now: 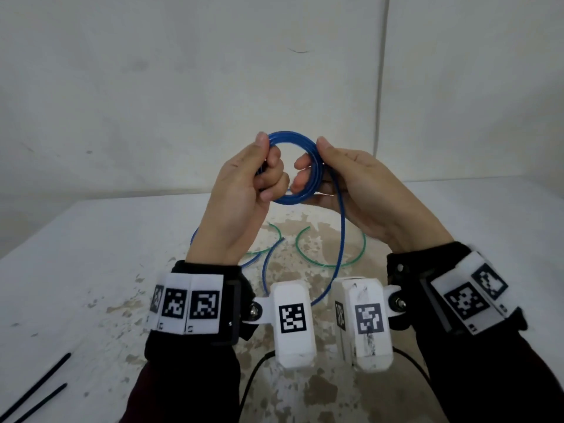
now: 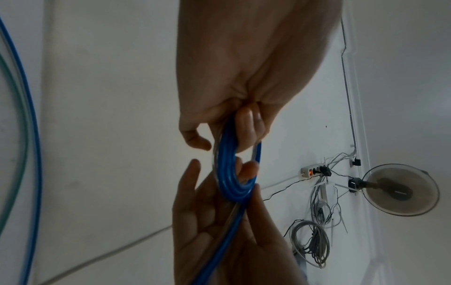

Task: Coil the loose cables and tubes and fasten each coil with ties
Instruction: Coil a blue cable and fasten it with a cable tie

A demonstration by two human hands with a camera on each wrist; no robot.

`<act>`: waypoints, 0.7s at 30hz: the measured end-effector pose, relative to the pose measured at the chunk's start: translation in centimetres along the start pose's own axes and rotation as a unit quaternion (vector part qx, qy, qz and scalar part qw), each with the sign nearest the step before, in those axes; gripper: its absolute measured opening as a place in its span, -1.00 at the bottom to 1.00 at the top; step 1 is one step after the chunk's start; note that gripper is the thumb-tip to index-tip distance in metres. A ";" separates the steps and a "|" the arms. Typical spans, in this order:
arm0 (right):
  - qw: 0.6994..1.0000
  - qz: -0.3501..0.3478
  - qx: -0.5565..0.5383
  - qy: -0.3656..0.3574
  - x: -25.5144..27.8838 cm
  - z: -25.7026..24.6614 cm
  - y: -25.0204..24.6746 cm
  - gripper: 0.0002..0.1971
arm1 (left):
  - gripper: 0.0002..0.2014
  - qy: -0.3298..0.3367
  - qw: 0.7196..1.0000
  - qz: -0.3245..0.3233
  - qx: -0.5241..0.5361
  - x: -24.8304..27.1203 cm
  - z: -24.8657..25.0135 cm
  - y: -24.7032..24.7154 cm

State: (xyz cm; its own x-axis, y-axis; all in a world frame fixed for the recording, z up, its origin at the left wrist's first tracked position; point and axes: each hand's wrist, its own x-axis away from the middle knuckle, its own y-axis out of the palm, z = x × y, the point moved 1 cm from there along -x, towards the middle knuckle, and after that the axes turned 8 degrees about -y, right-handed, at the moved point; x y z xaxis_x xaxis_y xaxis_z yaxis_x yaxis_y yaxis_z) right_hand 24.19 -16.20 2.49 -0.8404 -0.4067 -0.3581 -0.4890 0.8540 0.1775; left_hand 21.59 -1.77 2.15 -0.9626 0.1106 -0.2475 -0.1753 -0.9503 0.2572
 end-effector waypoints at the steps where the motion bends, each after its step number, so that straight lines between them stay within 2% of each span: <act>1: 1.000 -0.007 -0.004 -0.002 0.0 0.0 -0.1 -0.60 | -0.62 0.000 1.000 0.003 0.010 -0.1 0.0 0.0; 6: 1.000 0.005 0.000 -0.017 -0.2 0.1 -0.2 -0.62 | -0.63 -0.056 0.998 -0.028 0.018 -0.1 -0.2 0.4; 11: 0.991 -0.029 0.129 -0.002 0.3 -0.3 -0.3 -0.61 | -0.66 -0.107 0.989 -0.077 -0.073 0.5 -0.2 0.1; 15: 0.992 -0.038 0.120 0.006 0.3 -0.2 0.2 -0.61 | -0.69 -0.080 0.987 -0.088 -0.104 0.7 -0.2 -0.2; 21: 0.997 -0.013 0.072 -0.008 -0.1 0.2 -0.3 -0.58 | -0.66 -0.018 0.998 -0.016 -0.061 0.4 0.0 0.0</act>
State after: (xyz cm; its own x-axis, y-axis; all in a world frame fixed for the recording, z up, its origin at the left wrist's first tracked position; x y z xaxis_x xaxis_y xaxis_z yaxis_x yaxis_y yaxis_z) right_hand 24.46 -16.35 2.27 -0.8241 -0.4248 -0.3748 -0.4703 0.8818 0.0347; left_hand 21.24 -1.76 2.10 -0.9640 0.1508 -0.2192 -0.1827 -0.9741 0.1335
